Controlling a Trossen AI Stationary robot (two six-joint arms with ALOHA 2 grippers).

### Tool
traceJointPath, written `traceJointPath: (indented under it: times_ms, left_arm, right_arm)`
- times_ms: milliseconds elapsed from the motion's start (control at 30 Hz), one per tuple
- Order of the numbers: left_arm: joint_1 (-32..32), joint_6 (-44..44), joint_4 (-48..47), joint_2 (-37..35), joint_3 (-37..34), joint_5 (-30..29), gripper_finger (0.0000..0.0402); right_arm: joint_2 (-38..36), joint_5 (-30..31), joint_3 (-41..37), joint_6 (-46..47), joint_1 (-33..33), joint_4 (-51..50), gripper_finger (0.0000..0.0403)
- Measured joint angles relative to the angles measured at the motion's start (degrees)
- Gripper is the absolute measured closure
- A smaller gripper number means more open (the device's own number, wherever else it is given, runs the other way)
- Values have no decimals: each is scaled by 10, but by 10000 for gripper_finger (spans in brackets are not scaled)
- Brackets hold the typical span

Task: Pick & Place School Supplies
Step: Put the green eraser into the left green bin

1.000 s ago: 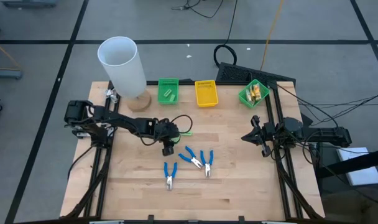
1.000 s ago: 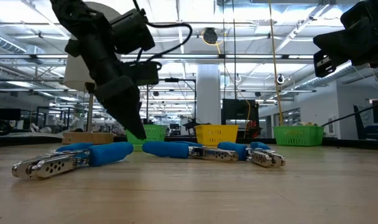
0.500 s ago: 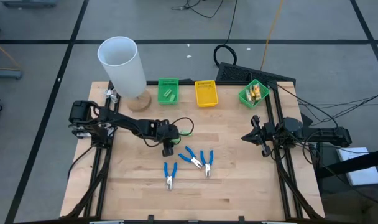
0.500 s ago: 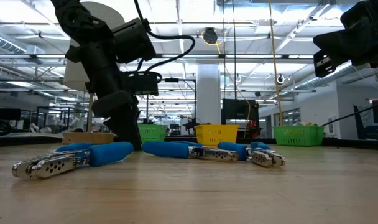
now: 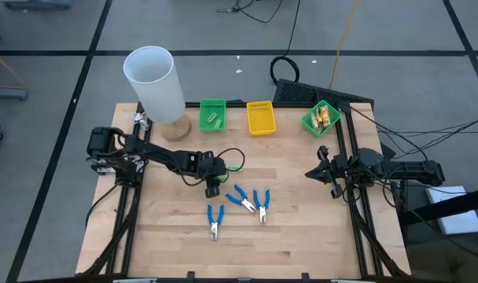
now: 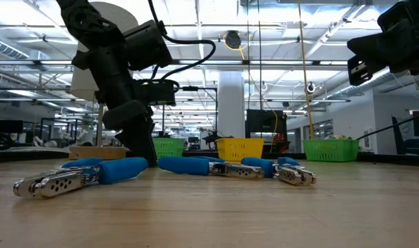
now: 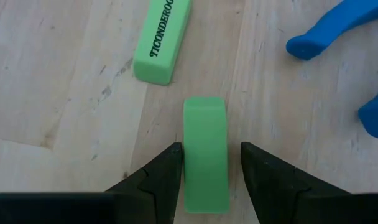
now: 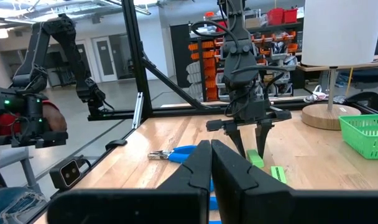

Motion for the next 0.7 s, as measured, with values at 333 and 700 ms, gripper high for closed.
traceJointPath:
  times_ms: [333, 700]
  left_arm:
    - [0, 0, -5, 0, 0, 1, 231]
    - [1, -2, -12, 0, 0, -1, 231]
  right_arm:
    - [0, 0, 0, 0, 0, 0, 399]
    - [0, 0, 0, 0, 0, 0, 399]
